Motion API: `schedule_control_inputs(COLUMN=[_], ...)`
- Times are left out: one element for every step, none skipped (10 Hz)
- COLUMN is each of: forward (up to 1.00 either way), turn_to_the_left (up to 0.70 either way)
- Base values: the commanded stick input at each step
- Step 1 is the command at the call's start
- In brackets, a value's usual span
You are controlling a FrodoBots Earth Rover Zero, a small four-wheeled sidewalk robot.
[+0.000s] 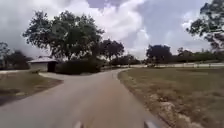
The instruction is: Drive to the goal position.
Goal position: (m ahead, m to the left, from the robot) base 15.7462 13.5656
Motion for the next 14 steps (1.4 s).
schedule_control_inputs(forward=[0.85, 0.85, 0.85, 0.85, 0.85, 0.85, 0.85, 0.85, 0.85, 0.85, 0.85, 0.85, 0.85, 0.85], turn_to_the_left=[0.34, 0.24, 0.07, 0.00, 0.00, 0.00, 0.00, 0.00, 0.00, 0.00, 0.00, 0.00, 0.00, 0.00])
